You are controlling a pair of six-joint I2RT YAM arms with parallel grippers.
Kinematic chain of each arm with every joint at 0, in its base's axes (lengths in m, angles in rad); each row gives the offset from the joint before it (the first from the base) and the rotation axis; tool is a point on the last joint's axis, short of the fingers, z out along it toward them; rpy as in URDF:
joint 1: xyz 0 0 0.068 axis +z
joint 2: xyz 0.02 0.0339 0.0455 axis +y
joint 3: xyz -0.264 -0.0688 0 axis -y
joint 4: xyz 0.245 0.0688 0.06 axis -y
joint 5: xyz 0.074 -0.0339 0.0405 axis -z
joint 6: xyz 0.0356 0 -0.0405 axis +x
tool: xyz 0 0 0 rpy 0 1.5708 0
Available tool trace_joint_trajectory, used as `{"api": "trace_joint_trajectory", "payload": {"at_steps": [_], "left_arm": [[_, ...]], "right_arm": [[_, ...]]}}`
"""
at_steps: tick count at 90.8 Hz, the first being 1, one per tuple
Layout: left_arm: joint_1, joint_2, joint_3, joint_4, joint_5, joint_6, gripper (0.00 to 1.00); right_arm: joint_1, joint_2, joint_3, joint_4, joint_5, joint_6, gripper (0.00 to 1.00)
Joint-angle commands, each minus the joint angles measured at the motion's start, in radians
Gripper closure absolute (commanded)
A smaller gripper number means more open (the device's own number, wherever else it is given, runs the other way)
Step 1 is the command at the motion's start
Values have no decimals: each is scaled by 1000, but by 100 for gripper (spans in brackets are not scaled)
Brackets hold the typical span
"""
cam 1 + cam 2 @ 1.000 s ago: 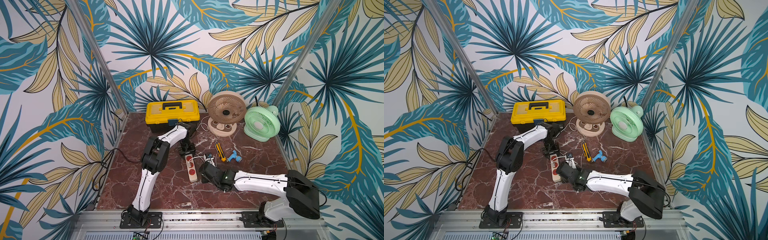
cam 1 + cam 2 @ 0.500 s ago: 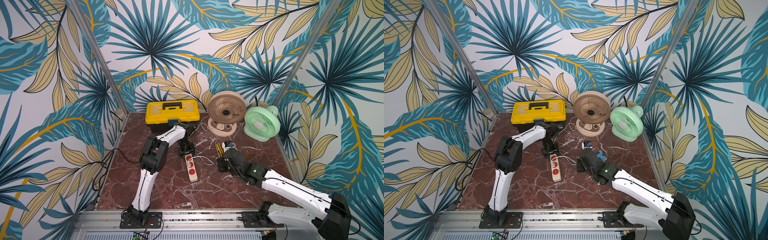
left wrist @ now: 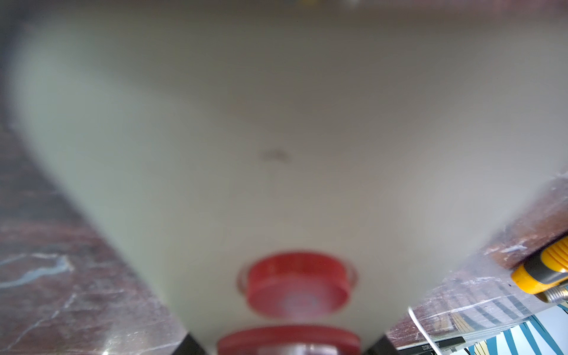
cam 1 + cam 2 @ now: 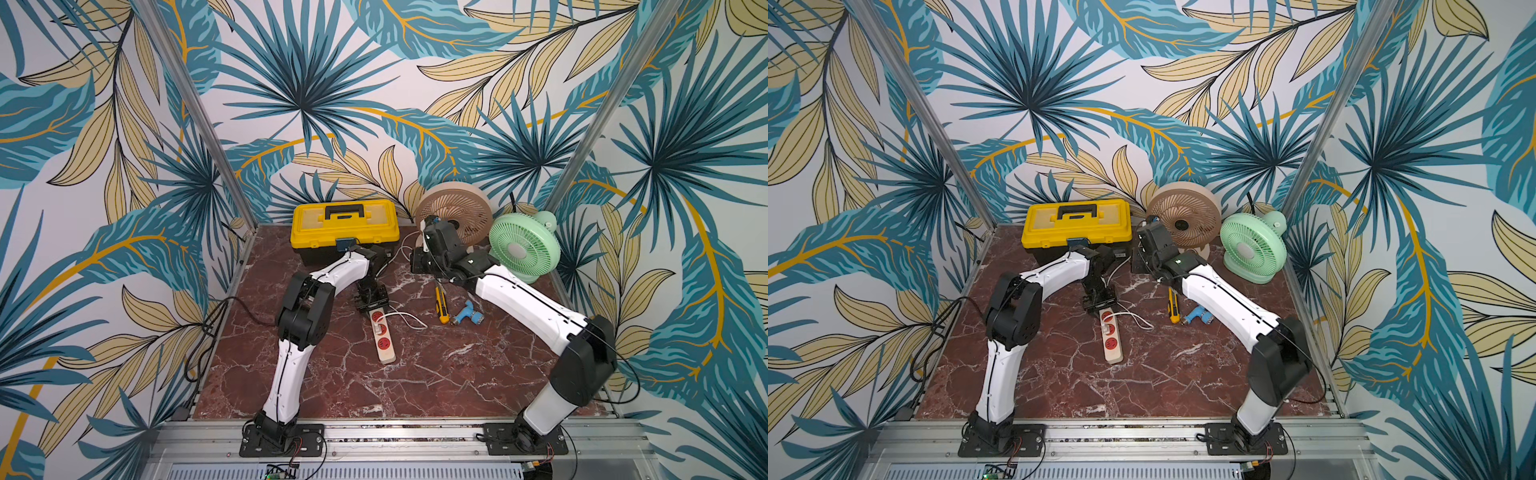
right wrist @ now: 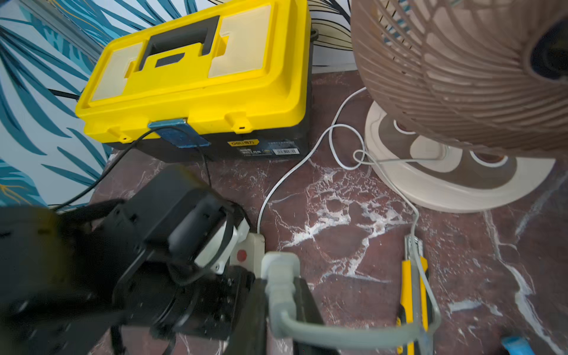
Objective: Unplug the desk fan from the power strip
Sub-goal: Place the plug at the center of the board.
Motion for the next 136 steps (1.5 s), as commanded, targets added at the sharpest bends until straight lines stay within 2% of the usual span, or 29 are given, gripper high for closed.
{"api": "trace_joint_trajectory", "payload": {"at_steps": [1, 27, 50, 58, 77, 80, 91, 98, 108, 129, 136], "left_arm": [[23, 120, -99, 128, -151, 10, 100], [23, 113, -101, 129, -155, 7, 100], [23, 104, -107, 142, -145, 3, 100], [23, 103, -109, 145, -138, 2, 100], [23, 105, -108, 148, -127, 0, 100], [23, 105, -108, 148, -126, 0, 100], [23, 104, -106, 148, -124, 2, 100], [23, 102, -105, 148, -122, 6, 100], [23, 95, -100, 139, -140, 3, 86], [23, 86, -69, 120, -153, 6, 50], [25, 86, -56, 114, -160, 11, 43]], "right_arm": [[-26, 118, 79, -63, 25, -21, 100], [-74, 280, 95, -31, 87, 4, 100], [-118, 386, 92, -59, 87, 27, 98], [-125, 406, 94, -66, 88, 28, 90], [-136, 422, 112, -99, 79, 23, 67], [-136, 420, 115, -108, 80, 22, 61], [-136, 385, 108, -119, 80, 21, 42], [-134, 344, 82, -112, 71, 25, 36], [-126, 276, 26, -86, 61, 24, 32], [-110, 161, -84, -38, 42, 26, 31], [-100, 126, -107, -30, 41, 25, 31]]}}
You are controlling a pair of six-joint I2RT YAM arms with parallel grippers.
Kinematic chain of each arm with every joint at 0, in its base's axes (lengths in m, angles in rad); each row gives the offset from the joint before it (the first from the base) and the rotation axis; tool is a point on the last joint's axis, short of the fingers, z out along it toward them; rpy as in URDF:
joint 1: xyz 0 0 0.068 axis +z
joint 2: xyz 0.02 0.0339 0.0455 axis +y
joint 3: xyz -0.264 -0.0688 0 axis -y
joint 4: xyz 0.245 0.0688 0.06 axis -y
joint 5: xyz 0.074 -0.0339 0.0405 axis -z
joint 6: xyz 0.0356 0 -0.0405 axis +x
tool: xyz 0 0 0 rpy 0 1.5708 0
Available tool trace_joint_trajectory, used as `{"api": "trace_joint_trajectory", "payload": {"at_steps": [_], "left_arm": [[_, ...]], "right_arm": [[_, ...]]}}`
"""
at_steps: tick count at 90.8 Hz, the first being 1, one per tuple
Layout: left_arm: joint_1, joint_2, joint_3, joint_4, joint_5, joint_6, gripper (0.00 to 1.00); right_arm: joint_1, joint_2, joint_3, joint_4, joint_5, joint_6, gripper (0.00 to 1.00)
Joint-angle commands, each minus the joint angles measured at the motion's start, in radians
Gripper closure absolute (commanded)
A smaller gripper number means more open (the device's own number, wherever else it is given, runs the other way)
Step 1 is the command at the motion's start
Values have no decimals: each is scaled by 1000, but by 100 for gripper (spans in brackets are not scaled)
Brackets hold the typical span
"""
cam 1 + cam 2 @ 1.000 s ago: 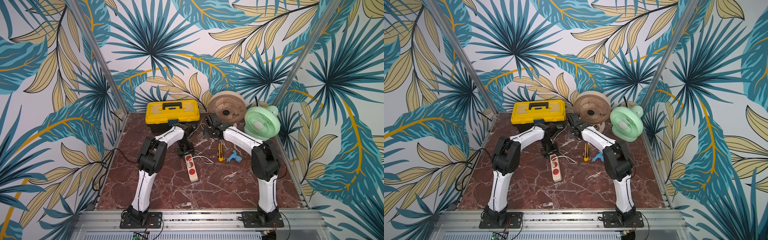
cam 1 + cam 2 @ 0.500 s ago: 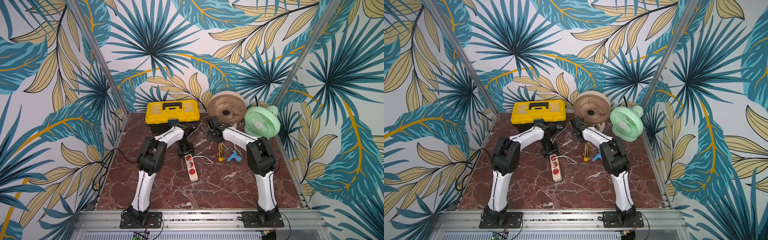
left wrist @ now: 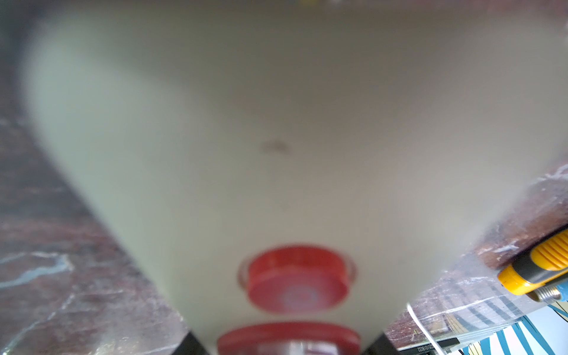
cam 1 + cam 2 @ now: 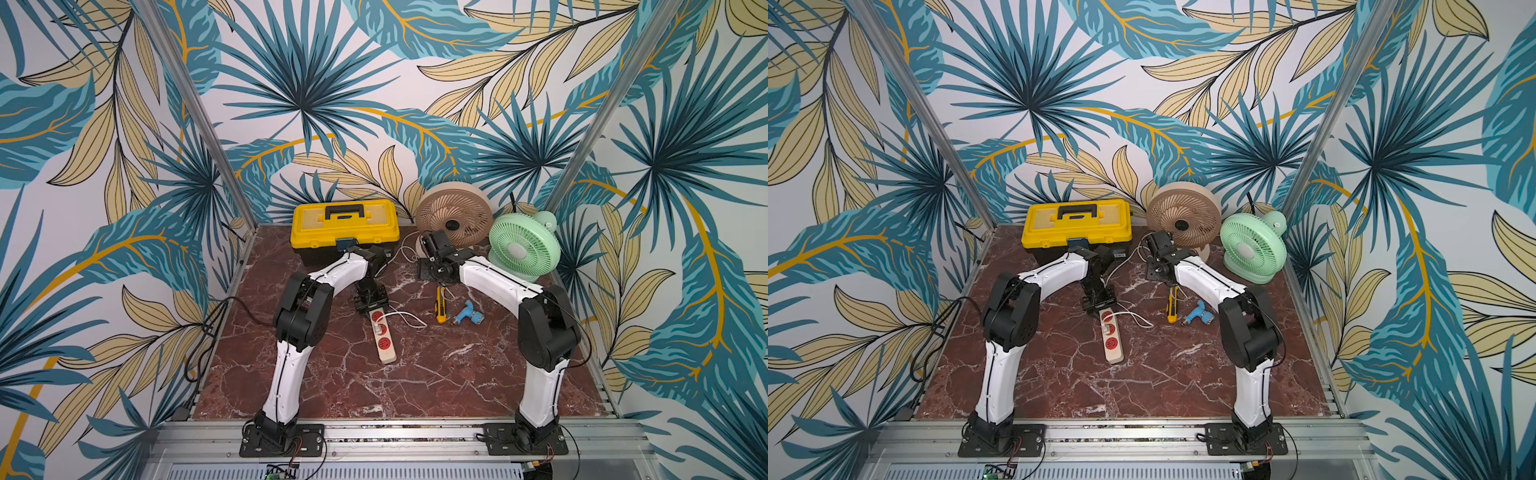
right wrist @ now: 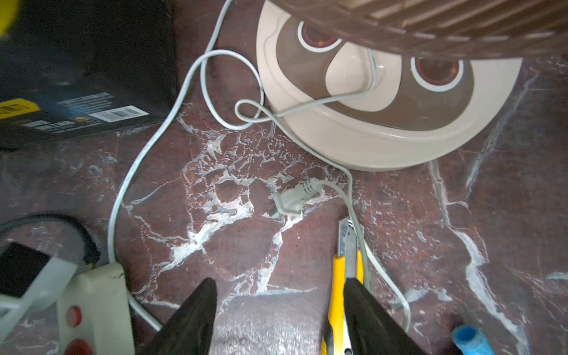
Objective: Unplug the desk fan from the power strip
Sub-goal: Place the plug at the center of the board, then remove the plug from the socket.
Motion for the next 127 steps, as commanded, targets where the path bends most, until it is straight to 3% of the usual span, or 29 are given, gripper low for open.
{"api": "trace_joint_trajectory", "payload": {"at_steps": [1, 23, 47, 62, 73, 93, 95, 99, 127], "left_arm": [[22, 117, -37, 83, -165, 26, 42], [25, 100, -2, 53, -247, 31, 12], [33, 152, 84, 25, -252, 39, 15], [35, 164, 128, 16, -236, 43, 21], [35, 164, 132, 22, -217, 44, 34], [35, 164, 121, 33, -211, 52, 40], [35, 164, 117, 38, -209, 54, 50], [35, 164, 115, 38, -210, 55, 58], [35, 200, 113, 34, -193, 56, 81]], "right_arm": [[18, -50, -49, 28, -12, 2, 31], [65, -164, -117, 45, -6, -3, 31], [145, -287, -195, 54, 17, 5, 32], [200, -356, -257, 59, 39, 19, 32], [252, -398, -304, 62, 52, 30, 33], [390, -451, -389, 107, 57, 34, 35], [399, -455, -397, 118, 56, 32, 35], [414, -469, -421, 129, 48, 33, 35], [501, -413, -495, 309, -46, -9, 35]]}}
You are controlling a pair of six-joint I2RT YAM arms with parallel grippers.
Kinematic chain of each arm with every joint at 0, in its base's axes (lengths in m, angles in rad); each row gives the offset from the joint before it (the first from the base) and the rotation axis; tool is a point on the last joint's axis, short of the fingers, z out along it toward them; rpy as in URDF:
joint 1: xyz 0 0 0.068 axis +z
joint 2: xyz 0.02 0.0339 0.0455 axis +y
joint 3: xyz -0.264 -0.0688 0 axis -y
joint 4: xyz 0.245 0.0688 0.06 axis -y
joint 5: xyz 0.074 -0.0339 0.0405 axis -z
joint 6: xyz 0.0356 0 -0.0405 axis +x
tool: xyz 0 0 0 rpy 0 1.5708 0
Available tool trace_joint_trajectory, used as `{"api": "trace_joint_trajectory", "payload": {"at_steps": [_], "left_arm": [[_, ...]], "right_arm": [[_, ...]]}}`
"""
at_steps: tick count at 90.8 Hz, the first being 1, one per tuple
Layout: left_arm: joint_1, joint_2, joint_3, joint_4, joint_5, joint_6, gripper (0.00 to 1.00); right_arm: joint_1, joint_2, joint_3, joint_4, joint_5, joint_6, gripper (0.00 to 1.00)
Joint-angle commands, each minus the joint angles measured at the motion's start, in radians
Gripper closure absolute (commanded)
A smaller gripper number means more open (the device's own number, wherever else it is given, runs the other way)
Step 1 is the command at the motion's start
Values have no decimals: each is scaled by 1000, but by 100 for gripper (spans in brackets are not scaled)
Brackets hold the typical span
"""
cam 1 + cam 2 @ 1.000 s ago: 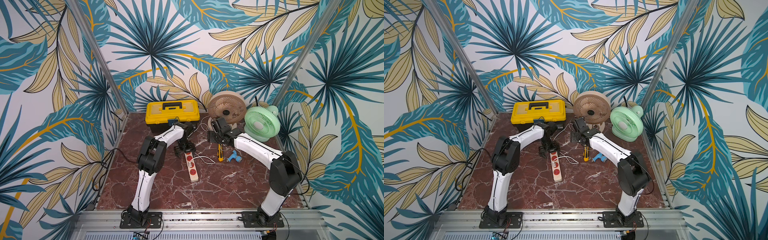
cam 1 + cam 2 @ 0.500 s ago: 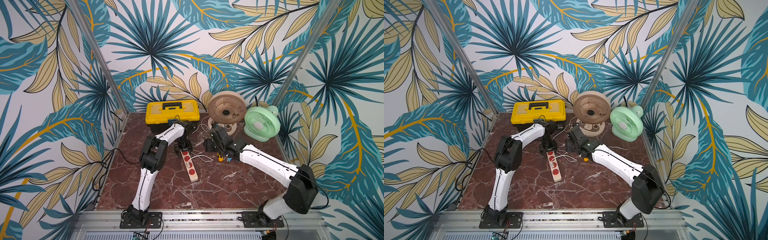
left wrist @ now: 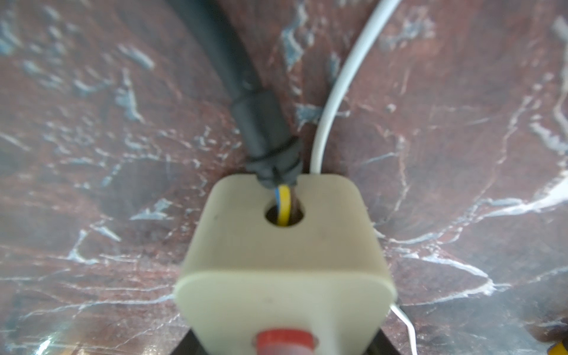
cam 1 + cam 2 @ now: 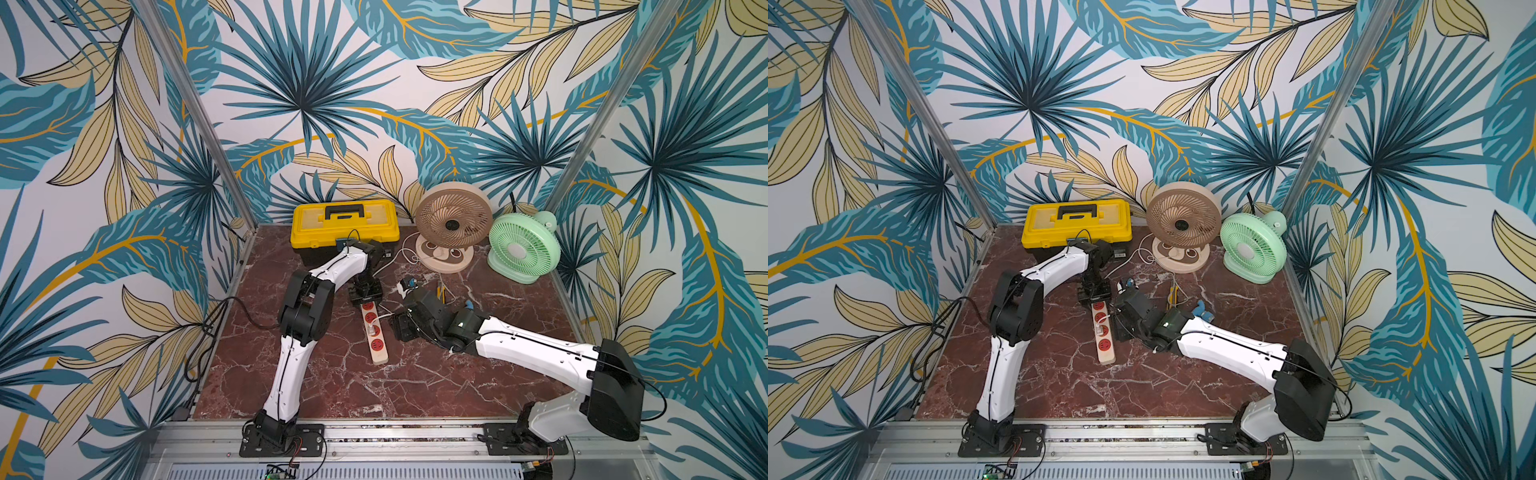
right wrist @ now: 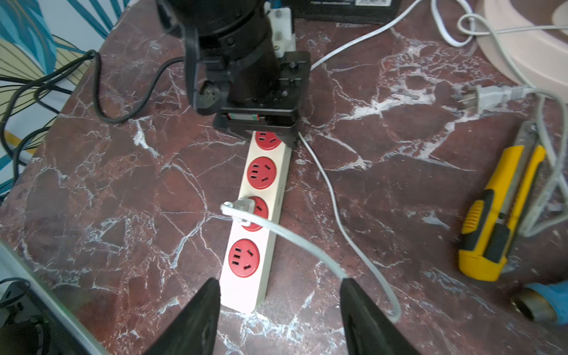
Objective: Unplug the desk fan from the power strip
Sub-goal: Remove the plug from the socket.
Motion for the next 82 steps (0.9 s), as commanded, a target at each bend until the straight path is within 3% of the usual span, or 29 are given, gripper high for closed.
{"api": "trace_joint_trajectory", "payload": {"at_steps": [1, 22, 51, 82], "left_arm": [[9, 124, -31, 123, -14, 25, 81], [10, 161, 16, 67, -14, 42, 100], [21, 223, 86, -10, 64, 64, 100], [28, 231, 84, -10, 62, 66, 100]], "right_arm": [[30, 38, -36, 127, -54, -23, 35], [75, 139, -49, 247, -86, -33, 37], [95, 282, -71, 401, -3, -67, 39], [95, 385, 21, 350, 138, -88, 48]]}}
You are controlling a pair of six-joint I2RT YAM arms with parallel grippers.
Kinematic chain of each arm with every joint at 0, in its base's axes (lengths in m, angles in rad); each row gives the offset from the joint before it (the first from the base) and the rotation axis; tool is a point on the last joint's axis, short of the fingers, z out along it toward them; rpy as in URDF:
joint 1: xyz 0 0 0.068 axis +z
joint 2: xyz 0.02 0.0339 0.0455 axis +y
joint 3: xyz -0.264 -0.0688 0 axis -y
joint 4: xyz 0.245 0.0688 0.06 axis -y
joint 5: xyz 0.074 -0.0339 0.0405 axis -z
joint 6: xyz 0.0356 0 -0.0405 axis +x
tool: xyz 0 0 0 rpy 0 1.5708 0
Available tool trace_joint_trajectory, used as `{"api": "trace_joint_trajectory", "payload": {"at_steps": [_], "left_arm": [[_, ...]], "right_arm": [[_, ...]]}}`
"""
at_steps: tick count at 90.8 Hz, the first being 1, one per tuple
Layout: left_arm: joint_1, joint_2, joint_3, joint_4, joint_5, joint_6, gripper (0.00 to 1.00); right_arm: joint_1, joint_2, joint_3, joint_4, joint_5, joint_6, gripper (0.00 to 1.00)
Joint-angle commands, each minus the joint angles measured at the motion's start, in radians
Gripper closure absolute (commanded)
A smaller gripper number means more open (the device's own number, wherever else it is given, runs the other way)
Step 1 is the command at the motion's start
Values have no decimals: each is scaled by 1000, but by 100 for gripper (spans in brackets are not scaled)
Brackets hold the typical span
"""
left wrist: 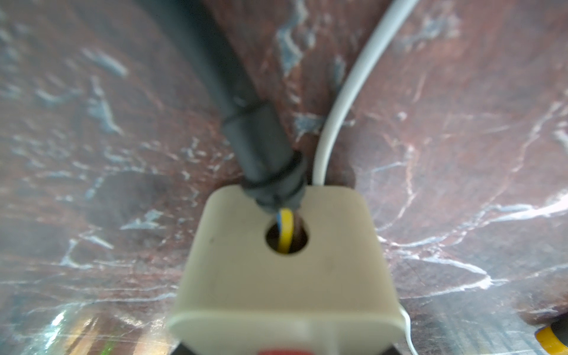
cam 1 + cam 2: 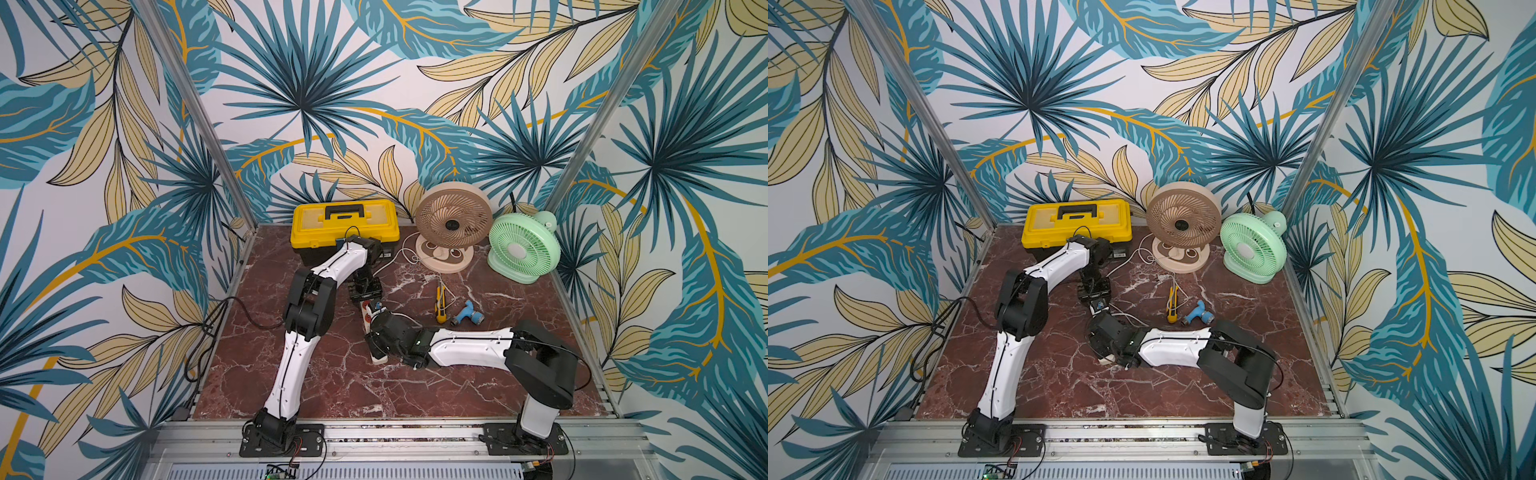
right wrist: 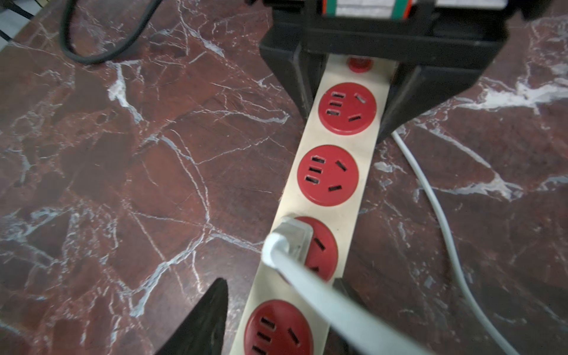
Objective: Unplug the desk fan from the power strip
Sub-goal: Remove the plug from the socket.
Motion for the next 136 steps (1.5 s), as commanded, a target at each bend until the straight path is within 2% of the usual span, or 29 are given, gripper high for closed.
{"api": "trace_joint_trajectory", "payload": {"at_steps": [1, 42, 70, 81, 94, 112, 136], "left_arm": [[5, 141, -56, 120, -3, 28, 100], [6, 137, -97, 161, 11, 9, 100], [6, 139, -100, 165, 15, 3, 100], [6, 137, -100, 163, 9, 1, 100], [7, 137, -105, 164, 2, -2, 100], [5, 140, -114, 173, -4, -12, 100], [2, 143, -116, 175, -17, -20, 100]], "right_arm": [[4, 33, 45, -16, 69, -13, 48], [28, 75, 113, -115, 136, 2, 69], [33, 118, 172, -191, 137, 7, 69], [35, 124, 176, -195, 138, 7, 79], [35, 130, 187, -207, 142, 5, 86], [54, 145, 220, -240, 195, -22, 100], [119, 200, 303, -316, 296, -80, 100]]}}
